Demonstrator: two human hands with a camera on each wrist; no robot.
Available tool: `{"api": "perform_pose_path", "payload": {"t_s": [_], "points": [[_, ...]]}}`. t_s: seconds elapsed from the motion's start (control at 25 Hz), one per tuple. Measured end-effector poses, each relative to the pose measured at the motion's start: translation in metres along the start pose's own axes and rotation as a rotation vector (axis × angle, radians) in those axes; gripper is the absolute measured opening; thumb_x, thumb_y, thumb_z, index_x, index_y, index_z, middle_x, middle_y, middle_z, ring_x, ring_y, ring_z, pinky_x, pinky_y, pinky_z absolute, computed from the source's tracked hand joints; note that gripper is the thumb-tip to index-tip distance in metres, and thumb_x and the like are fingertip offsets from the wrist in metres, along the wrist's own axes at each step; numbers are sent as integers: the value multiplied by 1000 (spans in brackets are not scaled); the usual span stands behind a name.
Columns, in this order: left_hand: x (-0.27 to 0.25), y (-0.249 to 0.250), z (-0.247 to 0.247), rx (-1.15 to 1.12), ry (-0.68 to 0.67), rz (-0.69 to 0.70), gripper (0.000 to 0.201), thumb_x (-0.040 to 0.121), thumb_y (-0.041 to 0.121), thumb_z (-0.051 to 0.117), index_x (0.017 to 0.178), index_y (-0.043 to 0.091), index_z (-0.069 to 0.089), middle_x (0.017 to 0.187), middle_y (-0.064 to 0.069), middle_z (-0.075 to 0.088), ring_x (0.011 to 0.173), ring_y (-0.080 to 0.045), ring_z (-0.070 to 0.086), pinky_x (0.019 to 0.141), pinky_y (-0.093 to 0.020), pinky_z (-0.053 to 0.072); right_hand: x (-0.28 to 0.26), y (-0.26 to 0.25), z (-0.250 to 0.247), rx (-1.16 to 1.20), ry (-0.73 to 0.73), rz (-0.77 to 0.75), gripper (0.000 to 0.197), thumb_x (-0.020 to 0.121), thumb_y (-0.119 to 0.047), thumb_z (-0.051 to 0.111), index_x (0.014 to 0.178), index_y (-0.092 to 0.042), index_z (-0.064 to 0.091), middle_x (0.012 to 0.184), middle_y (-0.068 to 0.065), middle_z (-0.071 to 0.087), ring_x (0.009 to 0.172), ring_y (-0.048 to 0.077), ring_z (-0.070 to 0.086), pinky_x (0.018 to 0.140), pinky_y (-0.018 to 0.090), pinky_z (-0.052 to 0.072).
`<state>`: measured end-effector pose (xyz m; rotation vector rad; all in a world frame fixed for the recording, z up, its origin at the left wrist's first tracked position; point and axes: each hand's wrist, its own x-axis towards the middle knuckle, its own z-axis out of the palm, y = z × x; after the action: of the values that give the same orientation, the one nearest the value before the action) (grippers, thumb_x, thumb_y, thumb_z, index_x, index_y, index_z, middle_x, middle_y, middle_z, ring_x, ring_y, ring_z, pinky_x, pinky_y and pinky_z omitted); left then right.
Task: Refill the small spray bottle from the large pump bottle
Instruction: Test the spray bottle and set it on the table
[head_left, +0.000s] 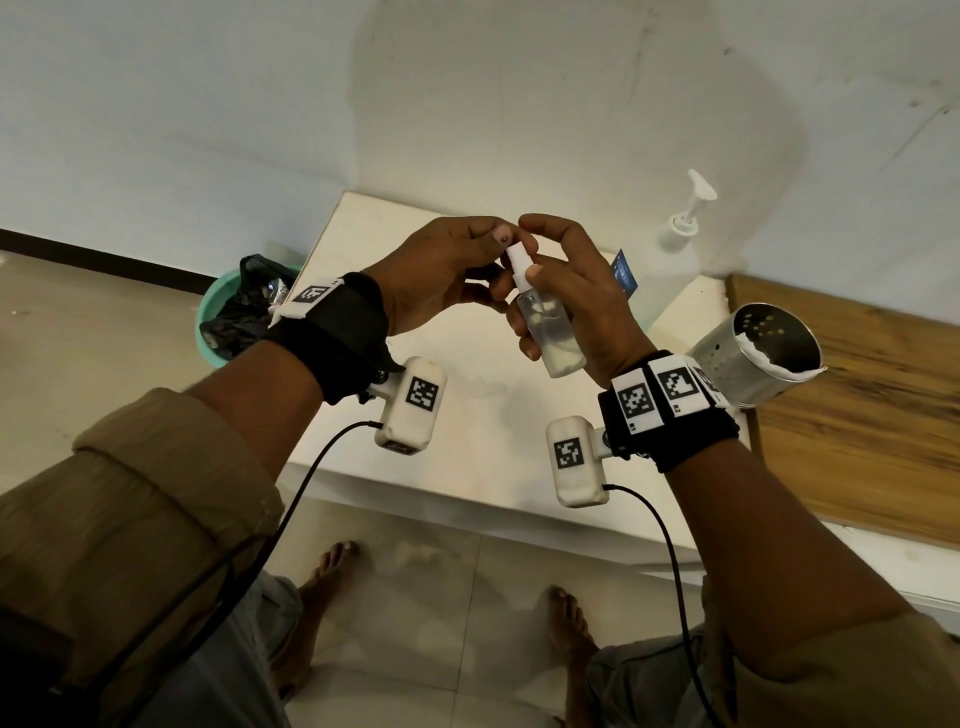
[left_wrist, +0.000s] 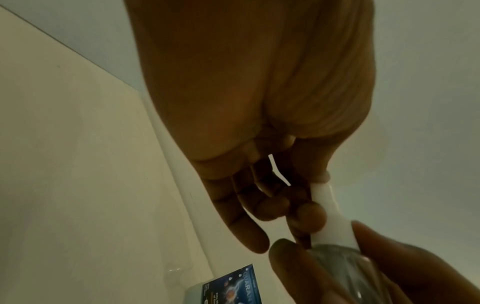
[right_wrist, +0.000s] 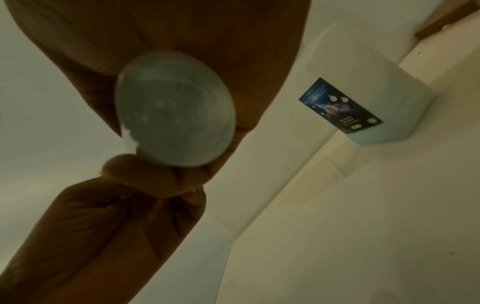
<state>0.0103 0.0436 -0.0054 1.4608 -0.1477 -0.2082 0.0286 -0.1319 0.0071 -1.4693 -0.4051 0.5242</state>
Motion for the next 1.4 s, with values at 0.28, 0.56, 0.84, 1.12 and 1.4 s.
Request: {"api": "perform_pose_path", "payload": {"t_s": [0.28, 0.56, 0.84, 1.12, 1.4], "points": [[-1, 2, 1, -13, 82, -25, 23, 101, 22, 50, 102, 8, 67, 83, -14, 61, 69, -20, 57, 73, -32, 55, 0, 0, -2, 11, -26, 11, 43, 96, 1, 38, 136, -14, 42, 82, 14, 60, 54, 23, 53, 47, 29, 44], [0, 0, -2, 31, 123, -91, 31, 97, 30, 57, 103, 1, 66, 76, -9, 58, 67, -19, 54, 71, -32, 54, 0, 0, -3, -46, -25, -9, 43, 95, 0, 40, 136, -13, 41, 86, 18, 59, 54, 25, 53, 47, 31, 44], [0, -2, 1, -48, 113, -47, 20, 97, 19, 58, 112, 8, 65, 89, -3, 63, 78, -15, 56, 78, -37, 54, 2, 0, -3, -68, -23, -70, 33, 102, -4, 40, 134, -14, 40, 92, 17, 56, 67, 26, 59, 53, 35, 49], [3, 0, 7, -61, 304, -2, 14, 92, 20, 65, 97, 8, 70, 91, -7, 65, 82, -19, 56, 77, -35, 53, 1, 13, -3, -587, 47, -283, 55, 94, -16, 57, 143, -24, 34, 111, -2, 61, 86, 12, 64, 71, 30, 59], [4, -3, 12, 0, 432, -2, 13, 87, 22, 72, 95, 12, 75, 88, 1, 72, 82, -14, 60, 79, -34, 54, 5, 25, -3, -796, 162, -388, 60, 89, -8, 57, 144, -17, 36, 110, -7, 60, 87, -2, 59, 77, 11, 46]]}}
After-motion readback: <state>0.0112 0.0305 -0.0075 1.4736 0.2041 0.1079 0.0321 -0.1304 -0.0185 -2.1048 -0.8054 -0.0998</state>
